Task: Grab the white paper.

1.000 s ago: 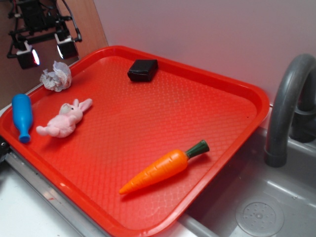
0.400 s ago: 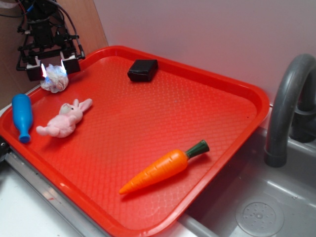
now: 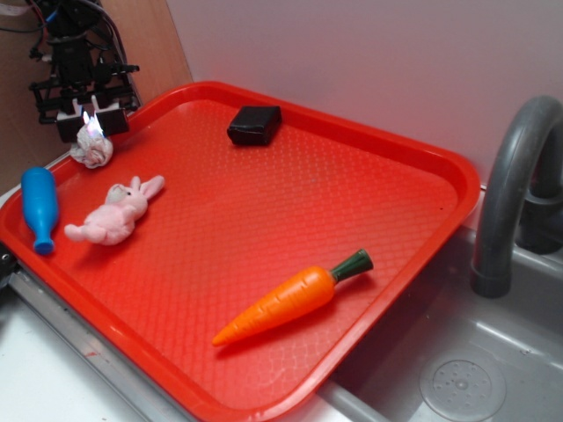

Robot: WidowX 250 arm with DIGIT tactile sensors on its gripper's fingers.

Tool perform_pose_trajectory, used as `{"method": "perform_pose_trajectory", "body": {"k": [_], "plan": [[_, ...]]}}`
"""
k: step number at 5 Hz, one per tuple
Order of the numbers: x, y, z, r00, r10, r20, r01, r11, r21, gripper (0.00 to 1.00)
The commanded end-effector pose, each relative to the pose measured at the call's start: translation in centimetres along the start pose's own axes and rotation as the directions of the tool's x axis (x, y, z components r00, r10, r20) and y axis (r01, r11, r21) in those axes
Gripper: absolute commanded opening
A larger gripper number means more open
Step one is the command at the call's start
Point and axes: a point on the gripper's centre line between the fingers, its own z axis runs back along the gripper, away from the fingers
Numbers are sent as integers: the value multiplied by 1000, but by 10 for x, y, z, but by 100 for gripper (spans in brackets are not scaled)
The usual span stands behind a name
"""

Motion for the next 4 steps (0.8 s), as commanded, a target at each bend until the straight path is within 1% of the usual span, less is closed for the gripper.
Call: {"method": "perform_pose_trajectory", "body": {"k": [1,2,3,4], "plan": [[-69,-23,109,864,-430,262,475,869,-139,0],[-60,-49,161,717,-620,317,678,727,-111,0],[-98,-48,197,511,-759,403,839,543,-40,0],[-107,-39,203,422,-788,449,889,457,-32,0]]}}
